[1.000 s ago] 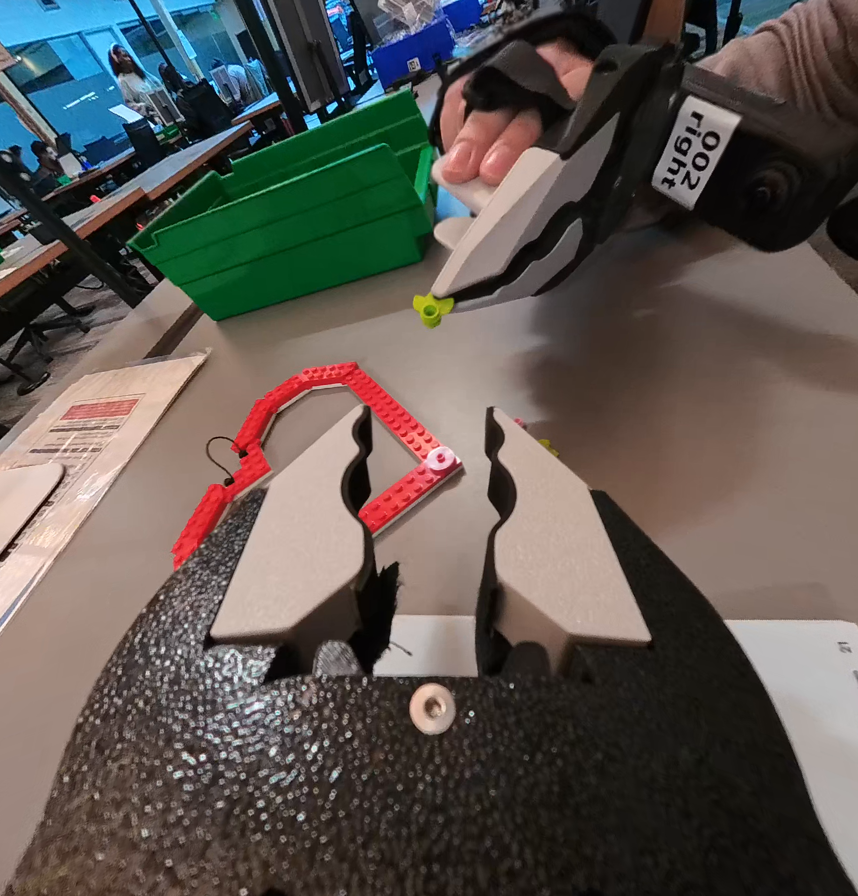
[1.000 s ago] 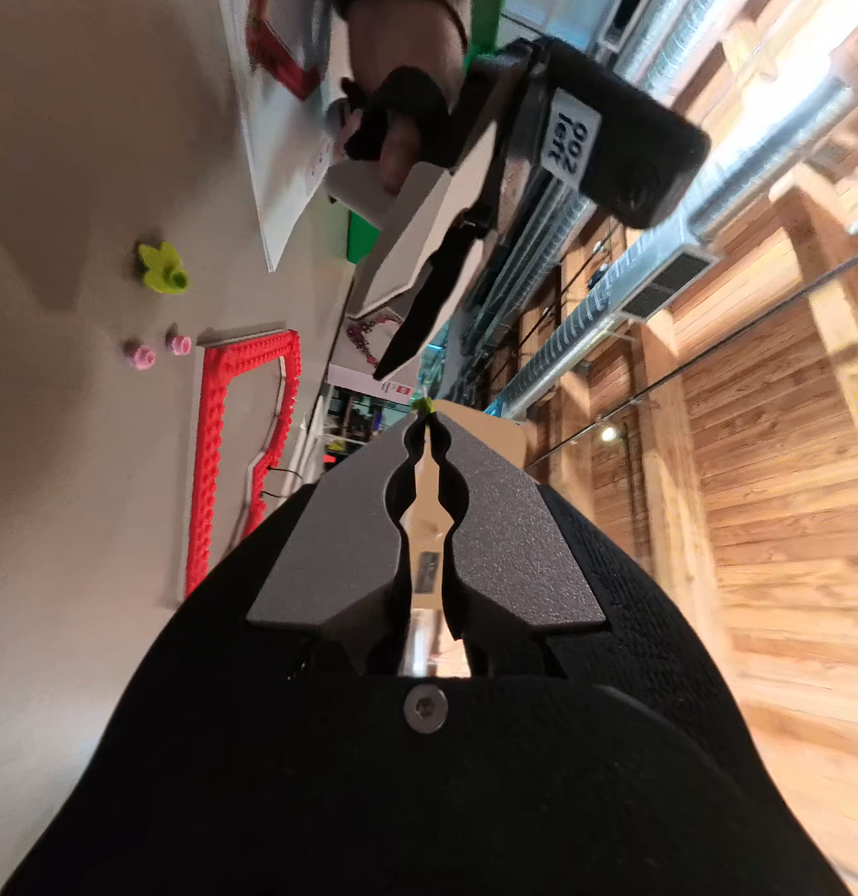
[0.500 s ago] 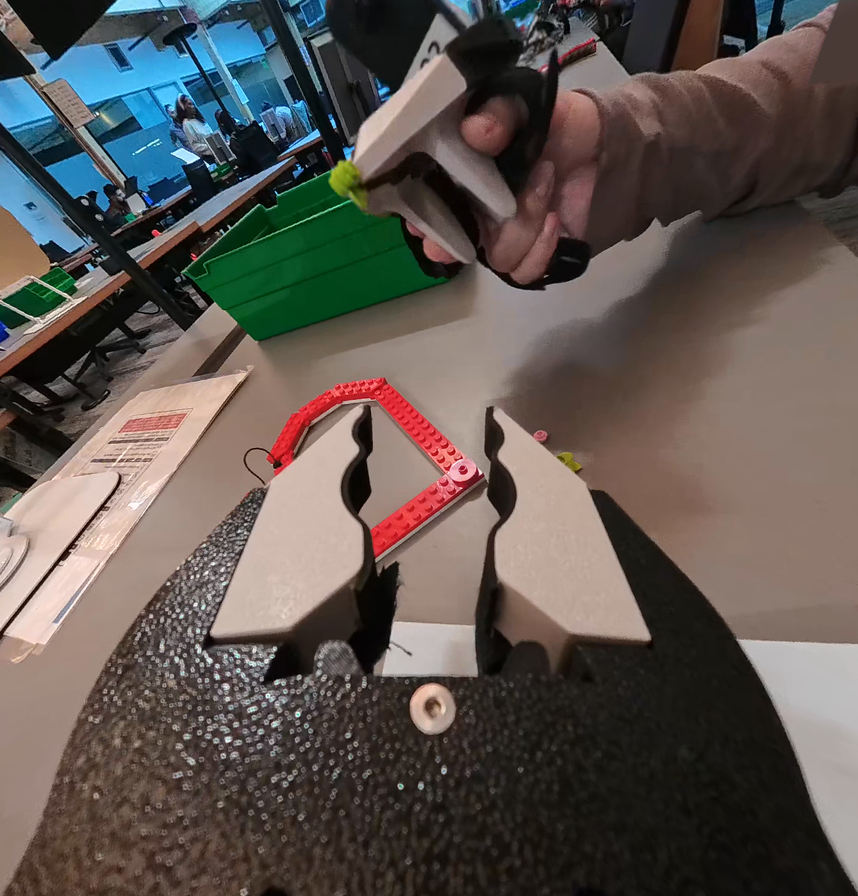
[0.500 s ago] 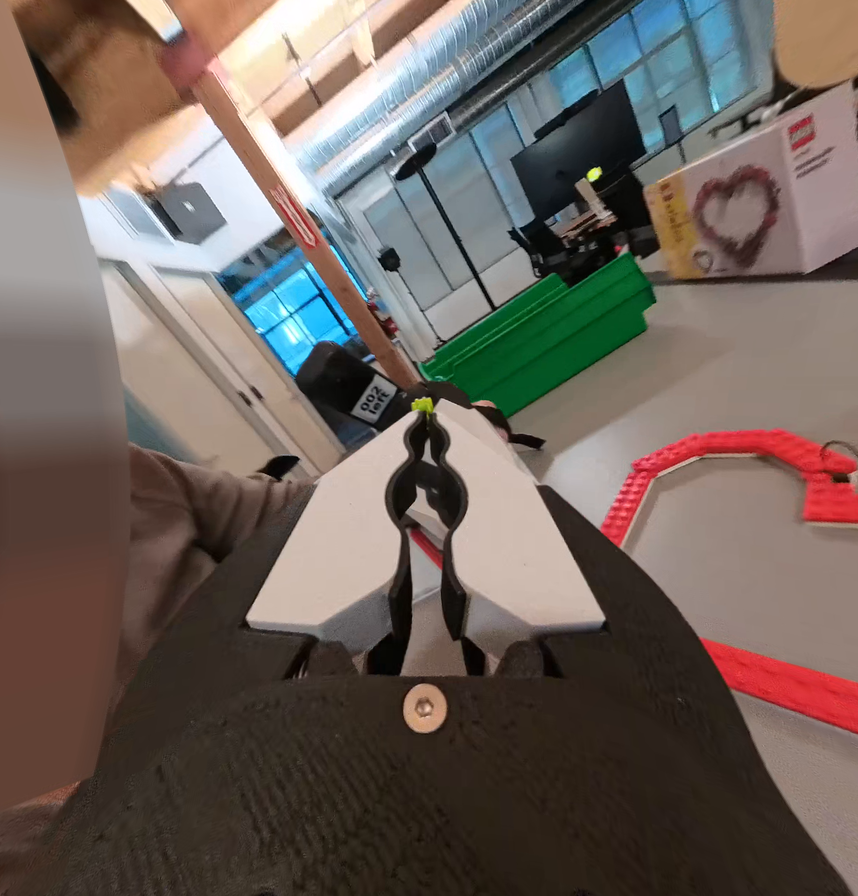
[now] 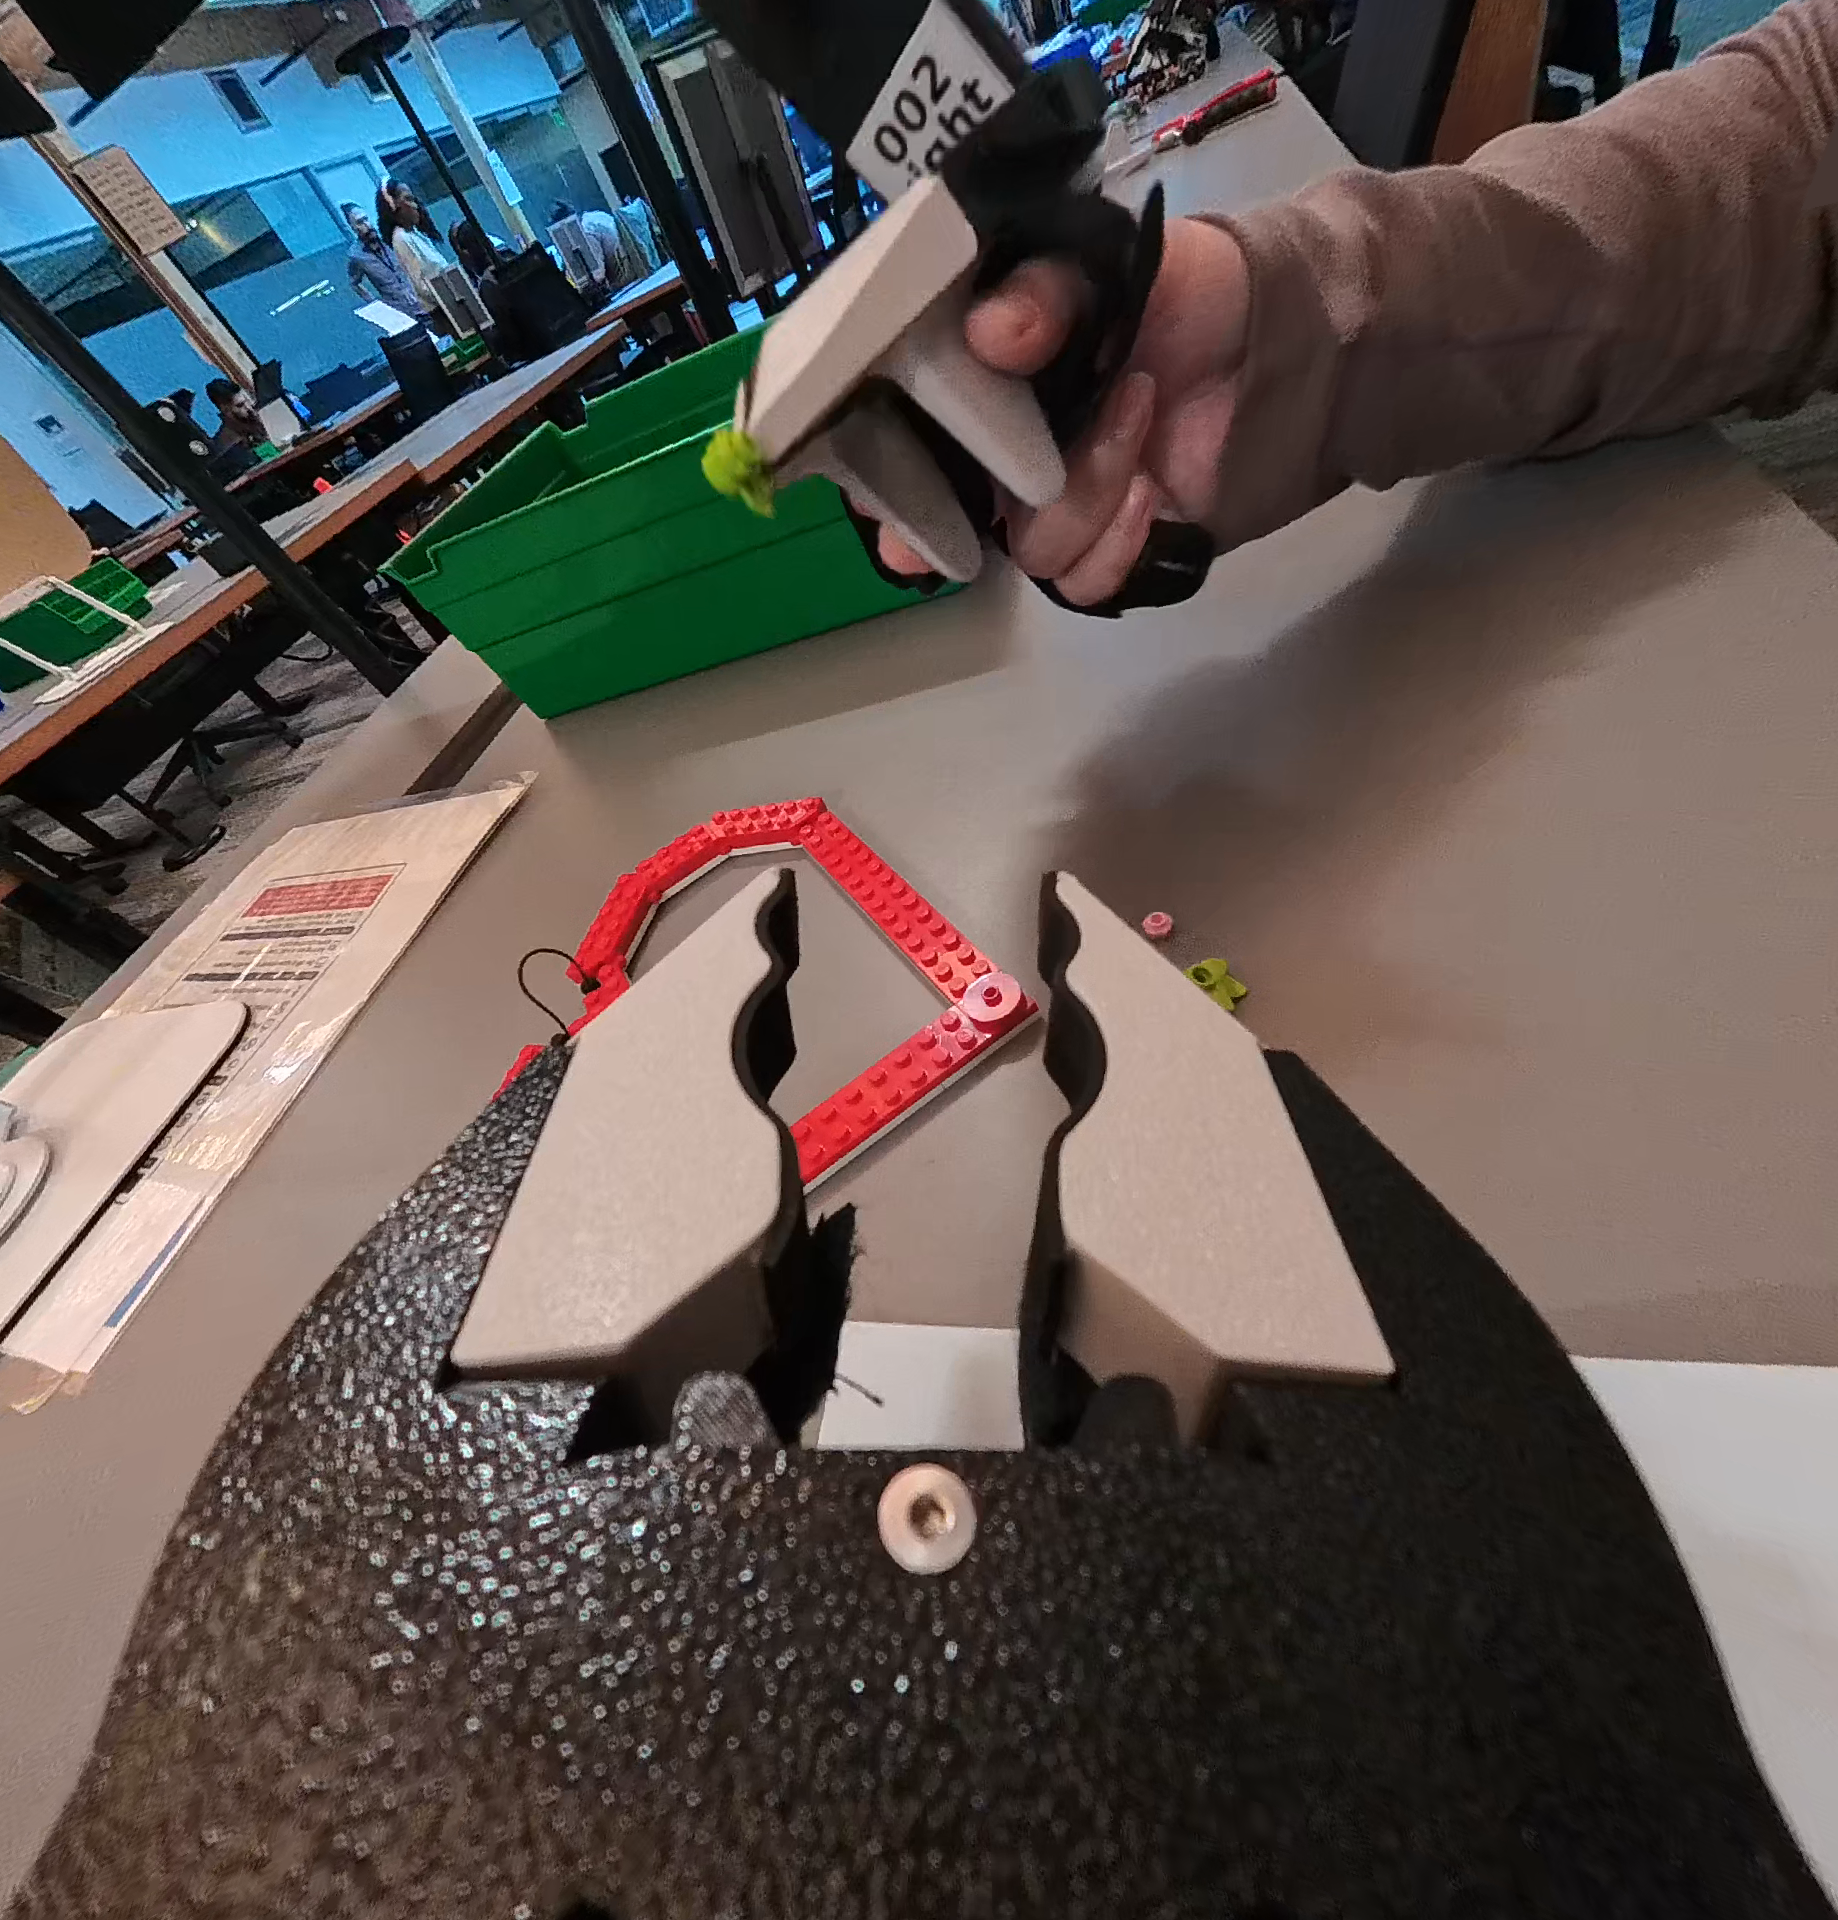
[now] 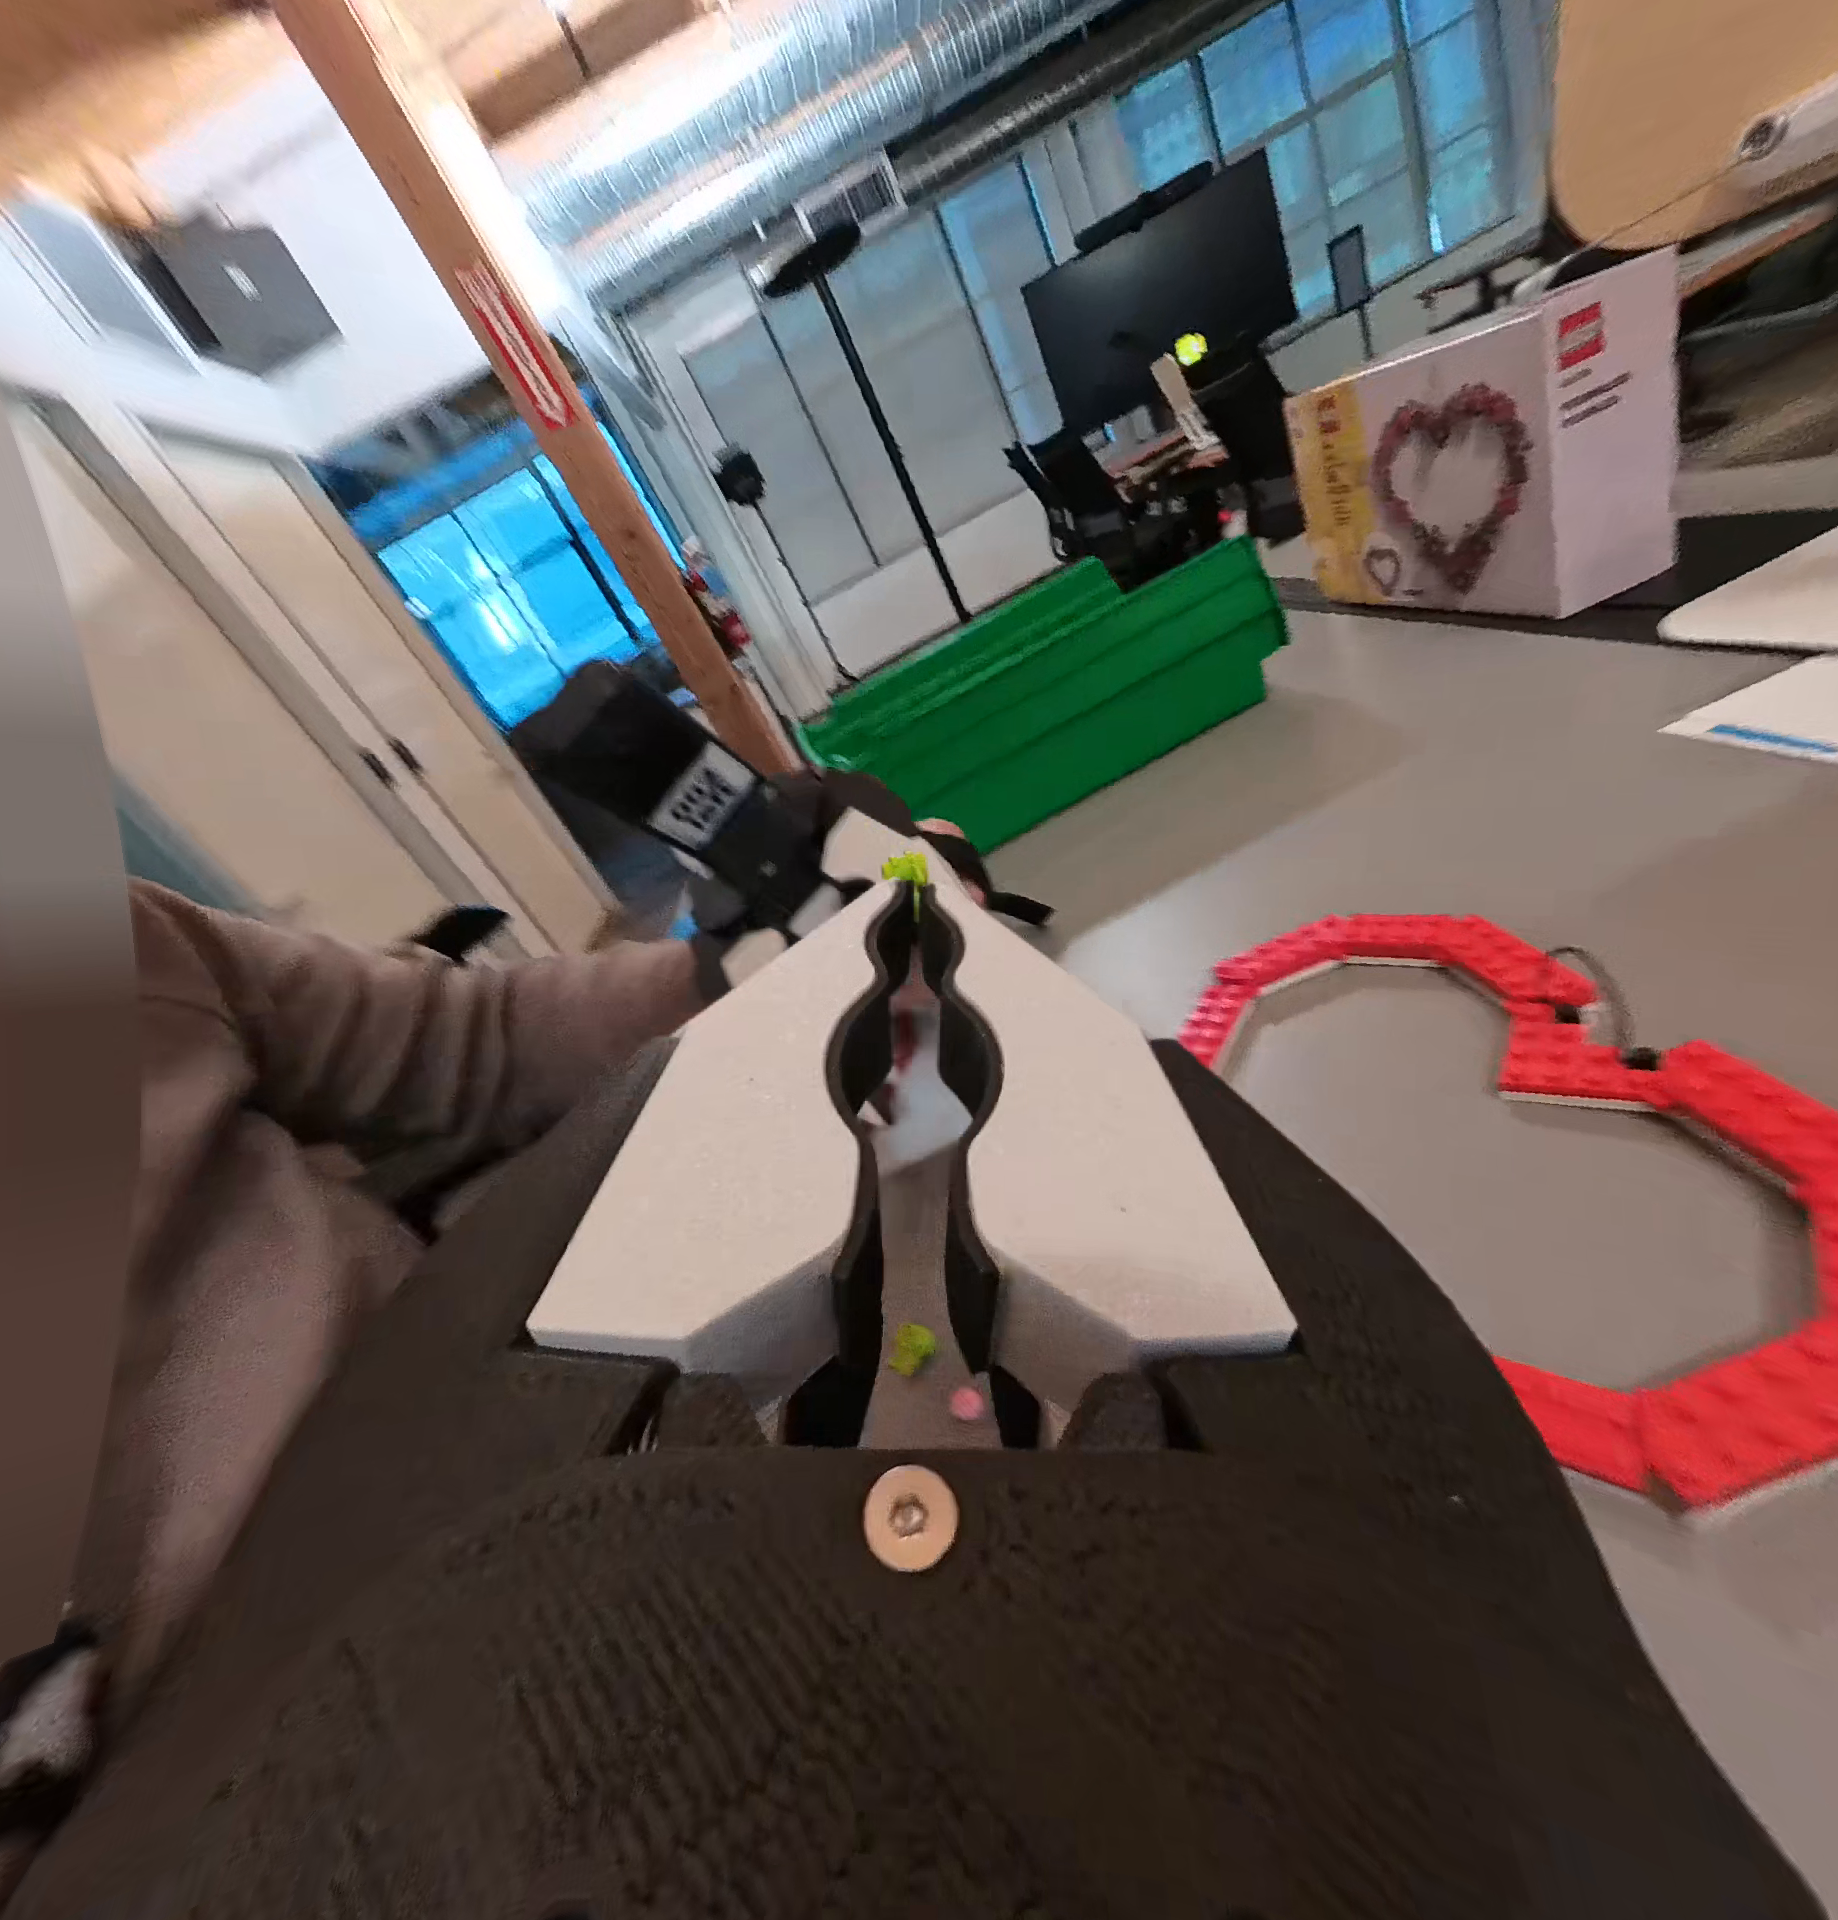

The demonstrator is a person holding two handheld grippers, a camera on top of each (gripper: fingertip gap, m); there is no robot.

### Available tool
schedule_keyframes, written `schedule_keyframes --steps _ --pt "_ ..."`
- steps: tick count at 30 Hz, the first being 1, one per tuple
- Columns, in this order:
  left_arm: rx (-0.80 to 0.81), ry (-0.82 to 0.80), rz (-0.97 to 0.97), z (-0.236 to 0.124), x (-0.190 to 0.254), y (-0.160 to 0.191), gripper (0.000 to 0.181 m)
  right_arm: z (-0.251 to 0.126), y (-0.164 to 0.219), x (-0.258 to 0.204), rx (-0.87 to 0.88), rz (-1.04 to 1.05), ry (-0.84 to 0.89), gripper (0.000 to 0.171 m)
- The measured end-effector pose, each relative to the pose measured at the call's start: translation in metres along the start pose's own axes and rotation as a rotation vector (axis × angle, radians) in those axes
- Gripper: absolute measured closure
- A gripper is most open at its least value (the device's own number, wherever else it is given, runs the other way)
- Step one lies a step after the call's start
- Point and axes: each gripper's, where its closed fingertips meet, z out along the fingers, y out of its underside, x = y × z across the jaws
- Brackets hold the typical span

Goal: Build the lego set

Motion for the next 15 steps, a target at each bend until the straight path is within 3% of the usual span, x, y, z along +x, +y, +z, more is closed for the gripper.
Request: schedule_keyframes --steps 7,12,15 --pt "-0.035 0.024 -0.001 0.003 0.004 0.007 0.137 0.002 0.027 0.017 -0.217 -0.292 0.139 0.171" --pt "0.005 0.022 -0.01 0.004 0.007 -0.004 0.136 0.008 0.041 0.007 -0.286 -0.284 0.077 0.171" --pt "0.017 -0.095 0.142 0.001 -0.001 -0.014 0.136 0.013 0.046 -0.006 -0.286 -0.163 -0.009 0.171"
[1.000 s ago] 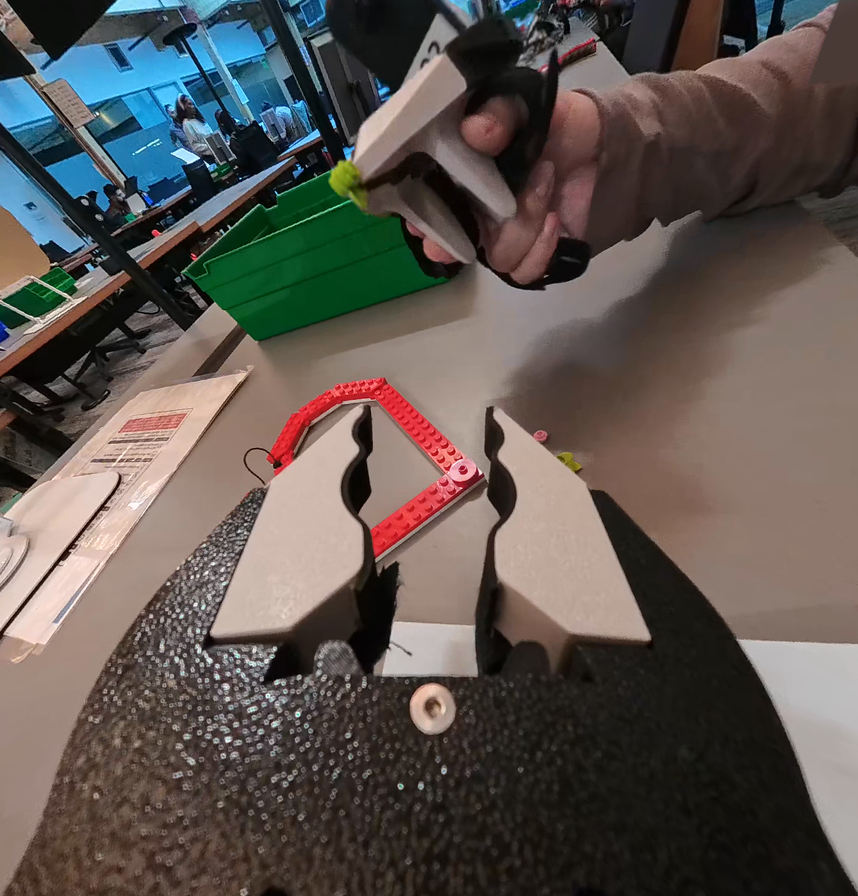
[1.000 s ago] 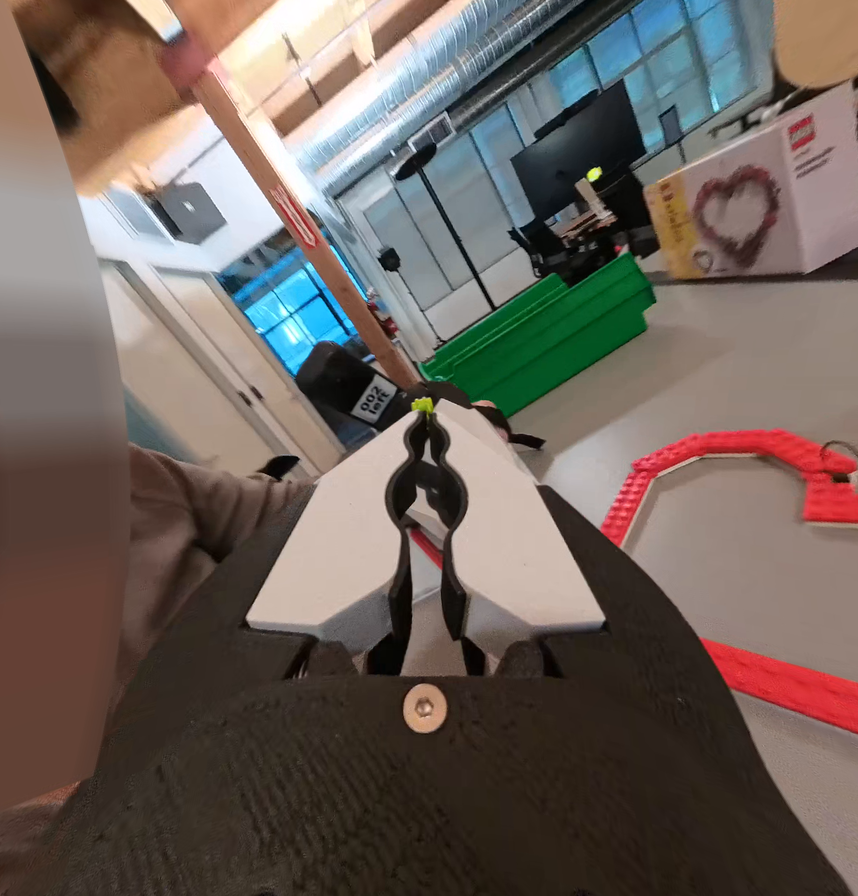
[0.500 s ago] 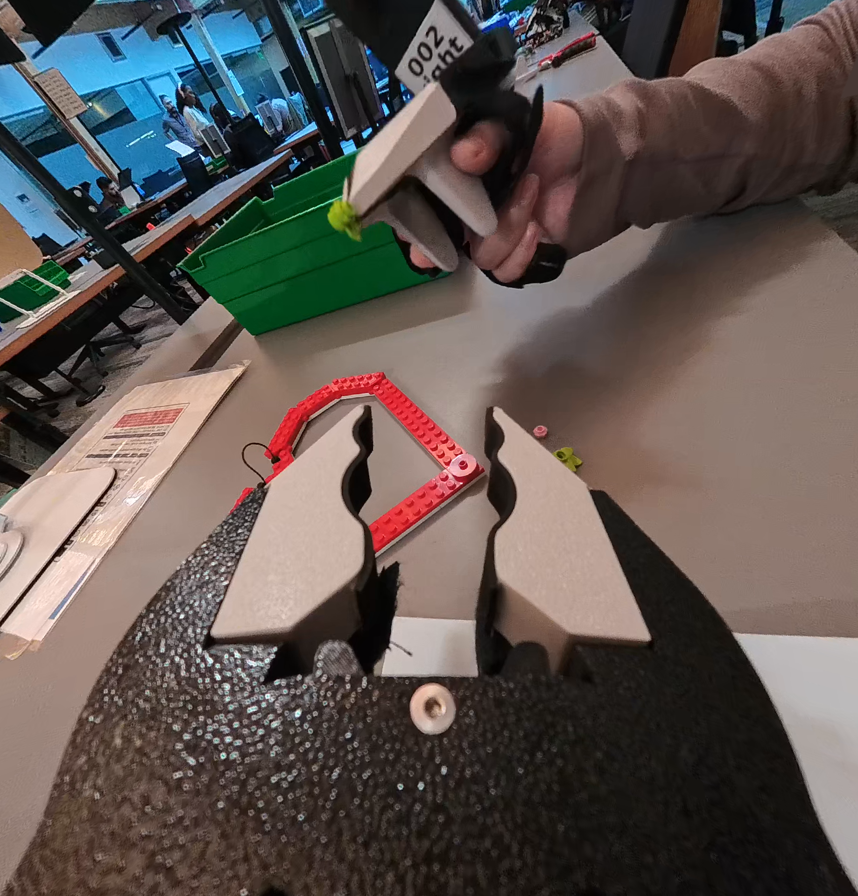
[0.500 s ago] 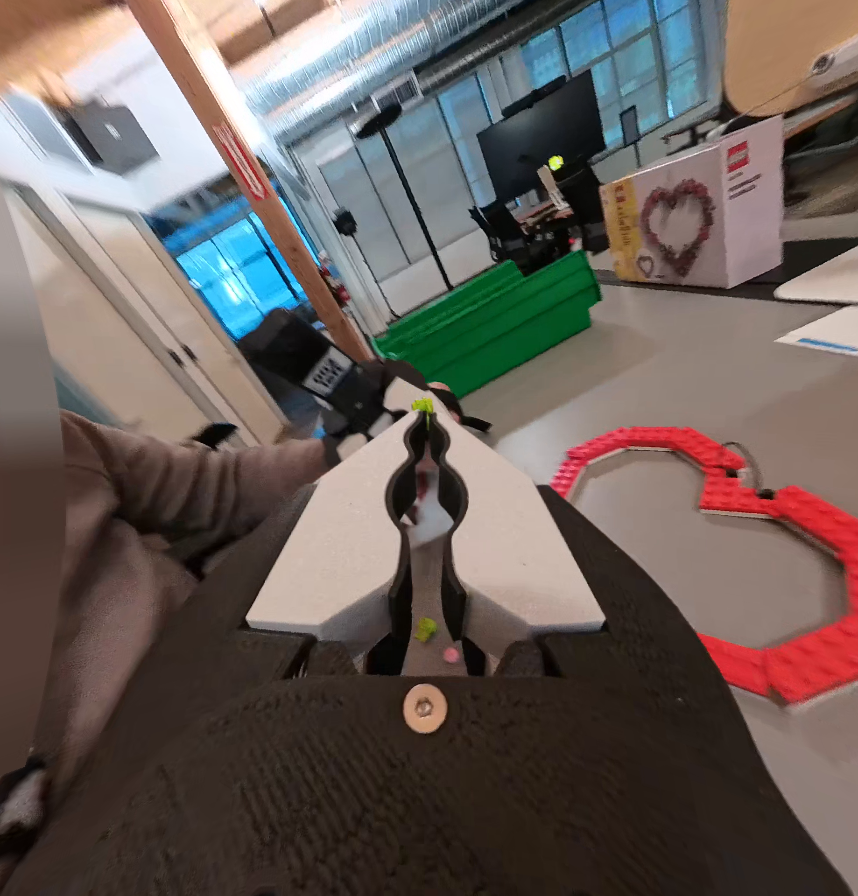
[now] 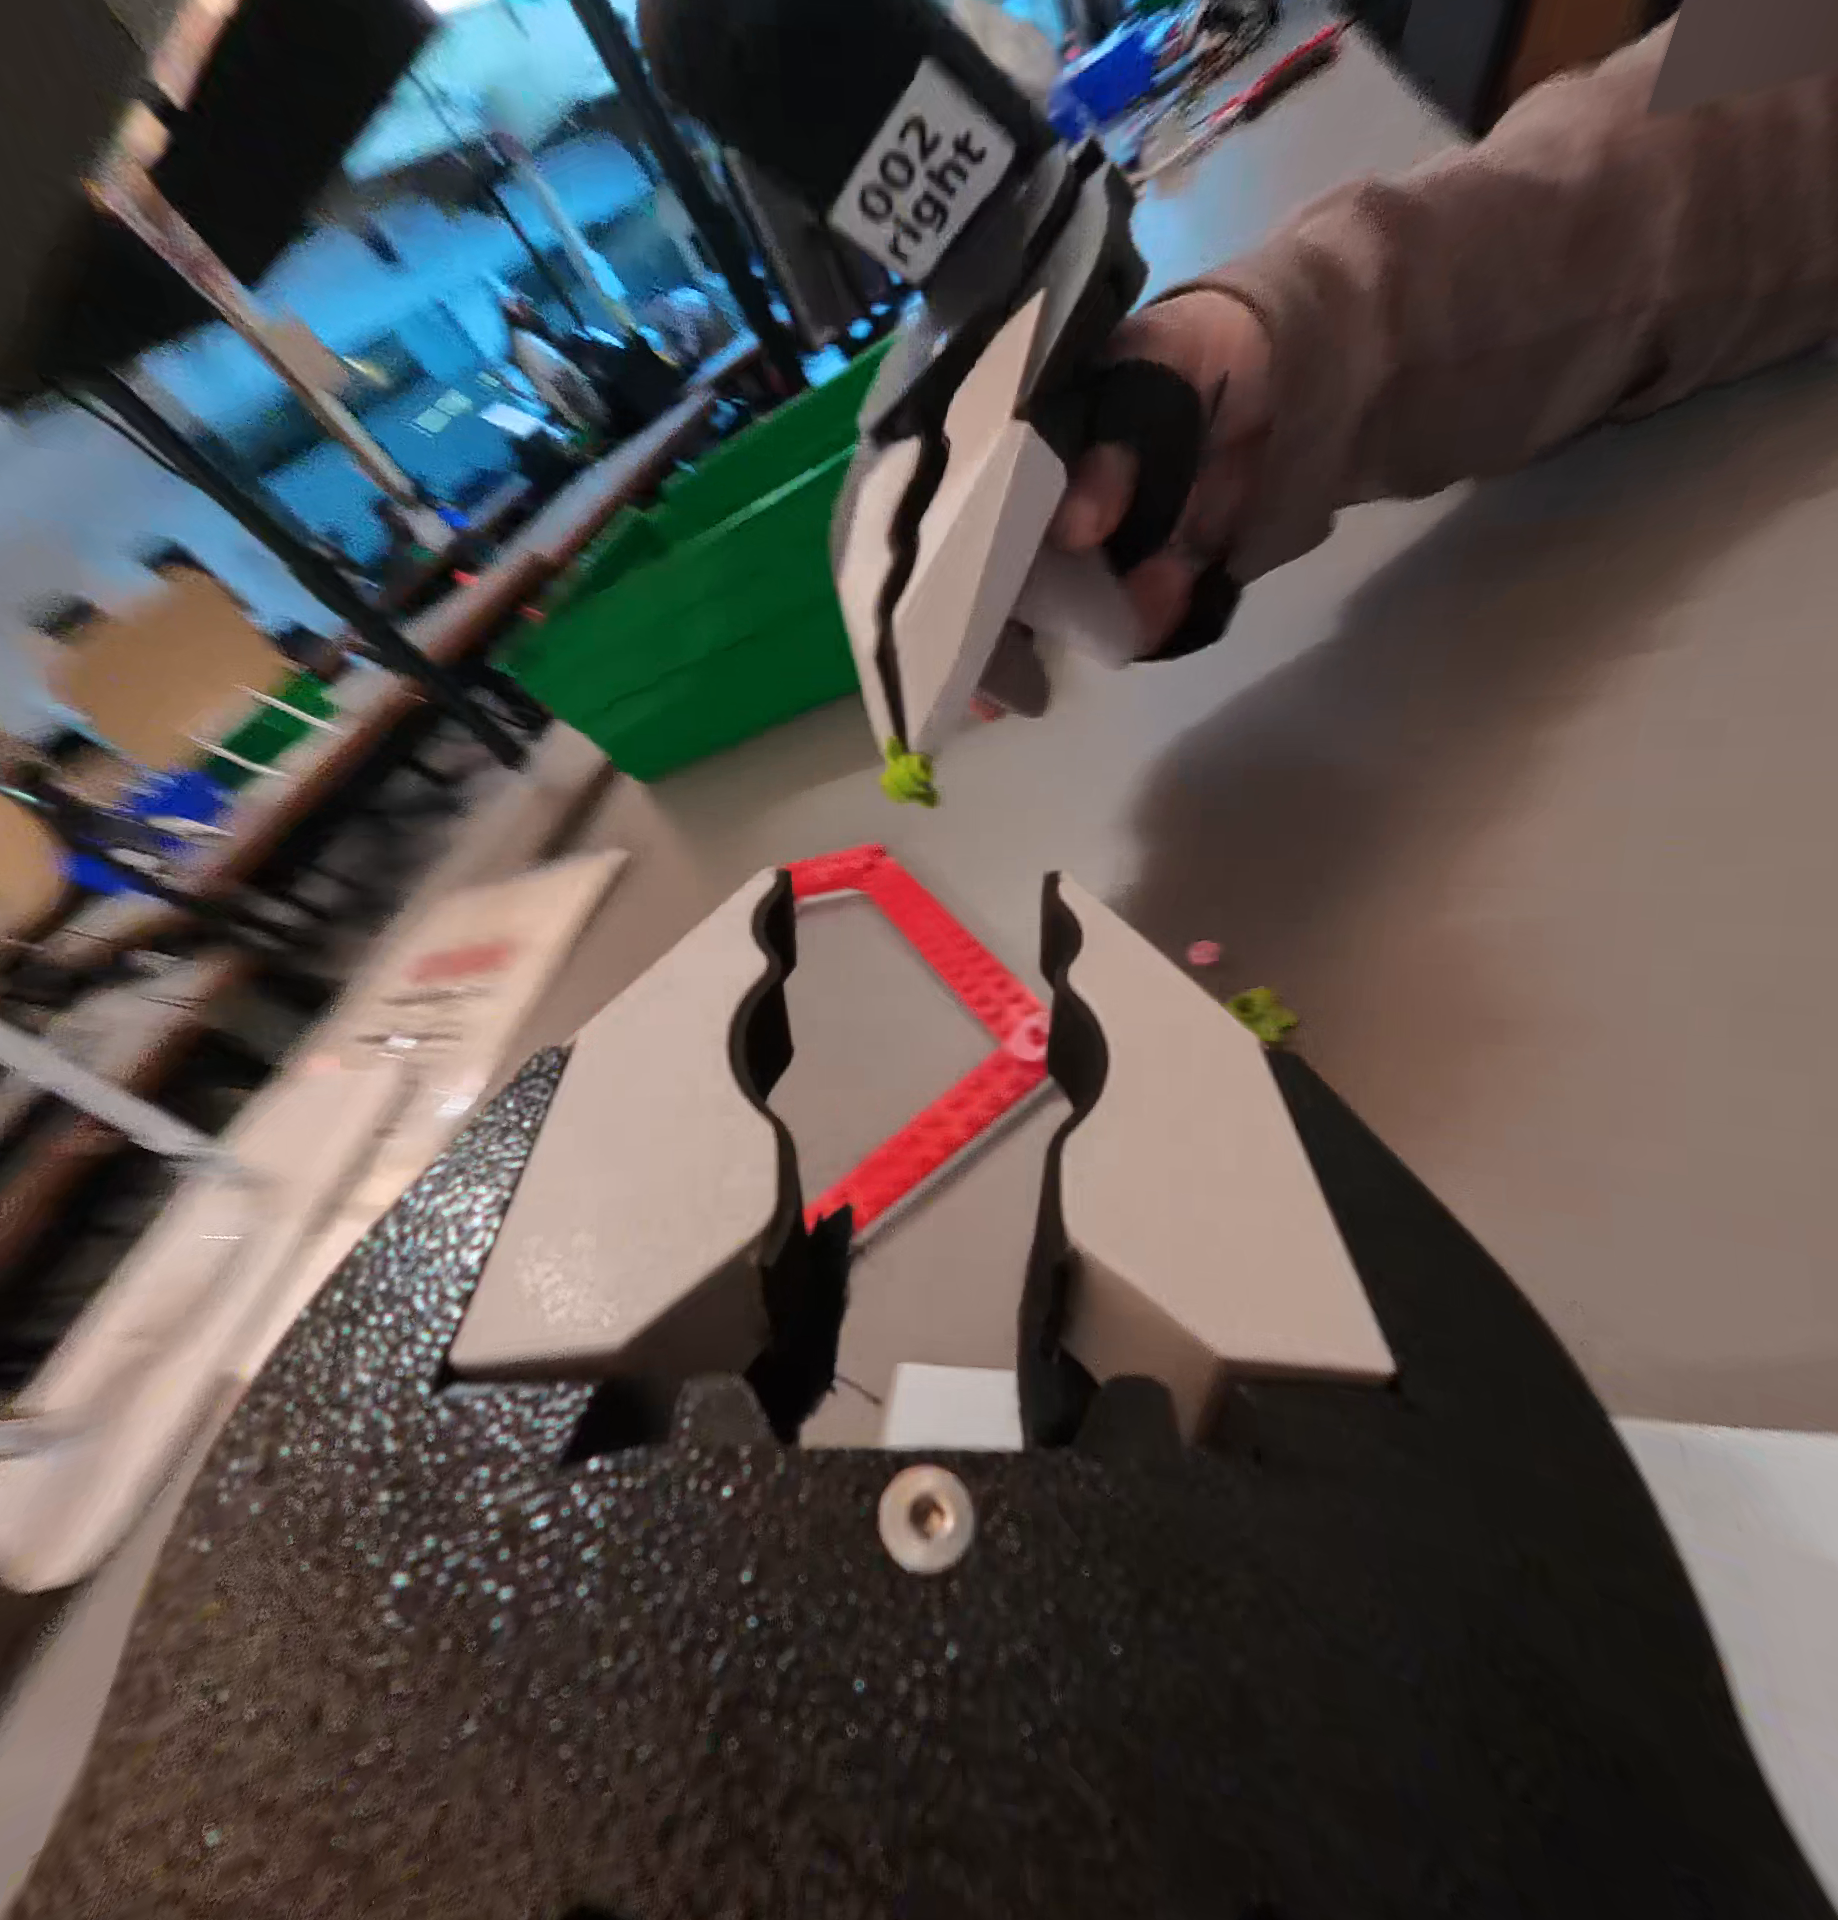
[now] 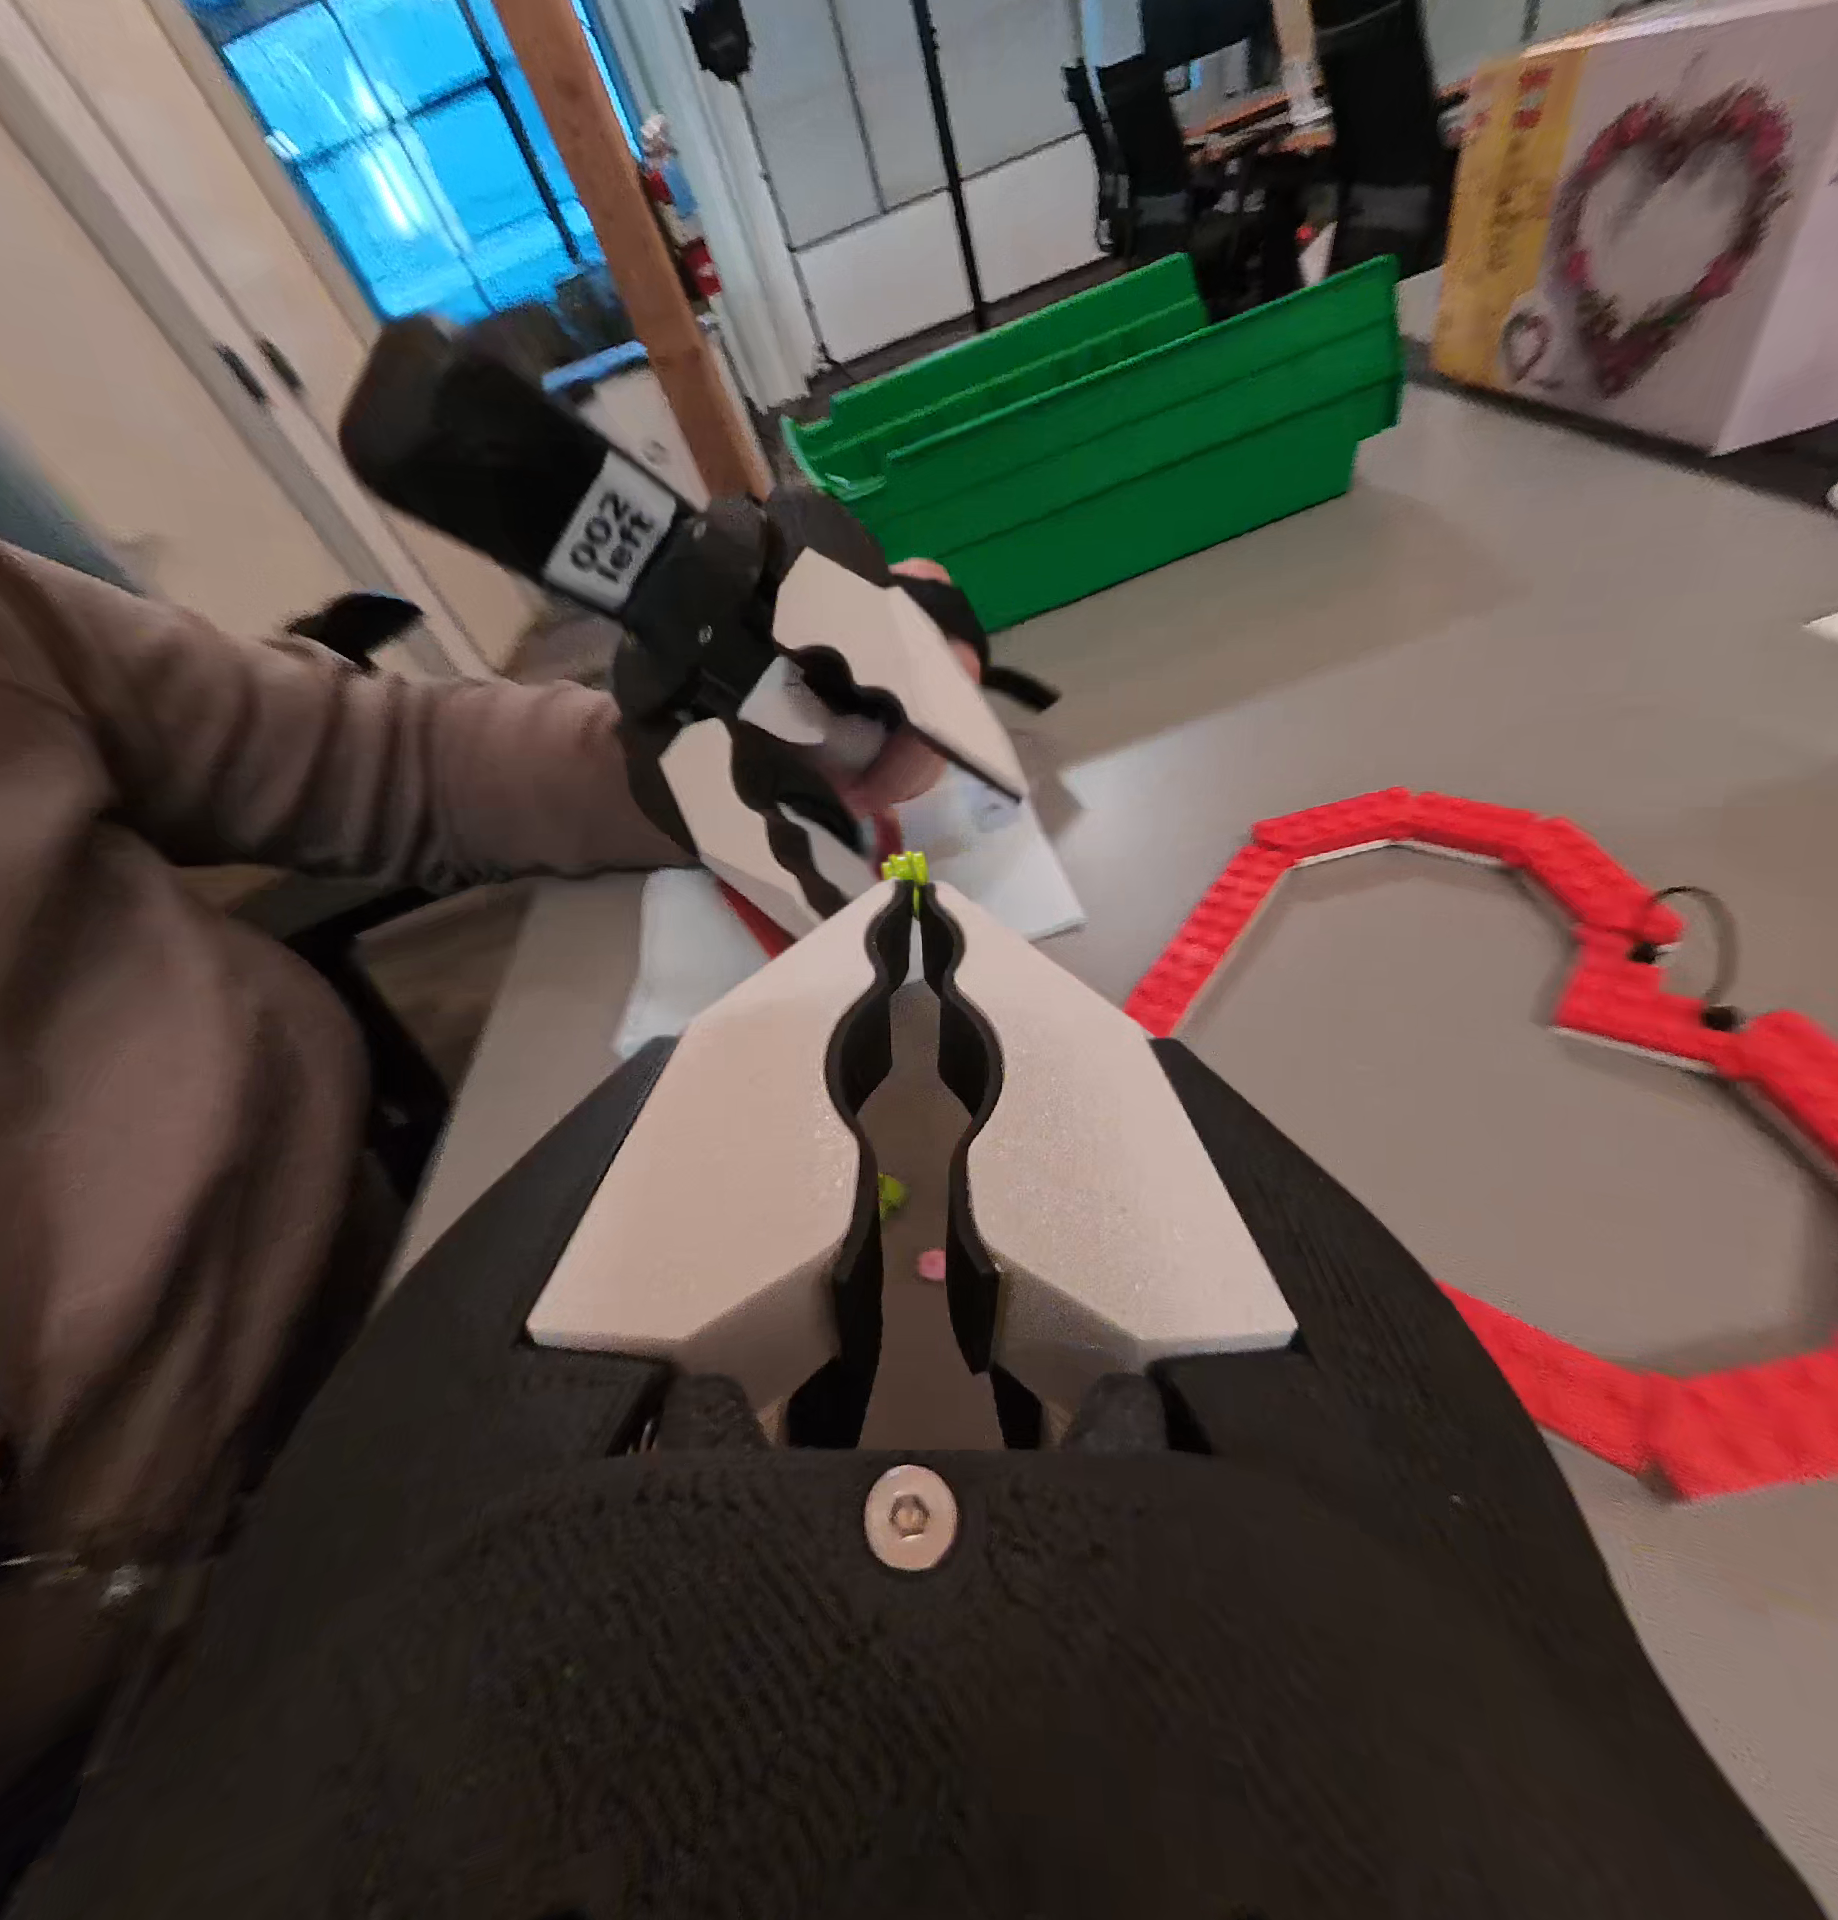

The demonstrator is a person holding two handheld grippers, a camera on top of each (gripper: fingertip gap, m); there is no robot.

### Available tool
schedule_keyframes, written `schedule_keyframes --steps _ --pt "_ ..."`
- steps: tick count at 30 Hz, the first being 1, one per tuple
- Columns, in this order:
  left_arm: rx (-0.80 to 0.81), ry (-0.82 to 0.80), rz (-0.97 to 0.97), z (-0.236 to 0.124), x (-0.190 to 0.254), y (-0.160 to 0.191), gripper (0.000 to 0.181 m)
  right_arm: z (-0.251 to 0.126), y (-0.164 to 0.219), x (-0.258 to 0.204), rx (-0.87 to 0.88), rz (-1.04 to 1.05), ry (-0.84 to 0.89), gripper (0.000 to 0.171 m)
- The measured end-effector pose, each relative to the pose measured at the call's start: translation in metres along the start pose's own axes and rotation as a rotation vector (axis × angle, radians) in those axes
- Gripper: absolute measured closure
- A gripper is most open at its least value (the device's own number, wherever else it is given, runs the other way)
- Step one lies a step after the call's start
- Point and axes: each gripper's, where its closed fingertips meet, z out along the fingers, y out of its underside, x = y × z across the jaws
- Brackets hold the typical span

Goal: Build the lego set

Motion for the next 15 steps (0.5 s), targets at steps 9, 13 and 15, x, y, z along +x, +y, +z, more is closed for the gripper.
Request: schedule_keyframes --steps 9,13,15 --pt "-0.002 -0.108 0.419 0.0 0.015 -0.015 0.155 0.004 0.001 -0.018 0.033 0.407 -0.24 0.171" --pt "0.033 -0.109 0.392 -0.002 0.014 -0.02 0.161 0.005 0.005 -0.018 0.013 0.417 -0.238 0.171" --pt "0.046 -0.103 0.378 -0.003 0.014 -0.022 0.16 0.006 0.007 -0.017 0.008 0.43 -0.238 0.171"
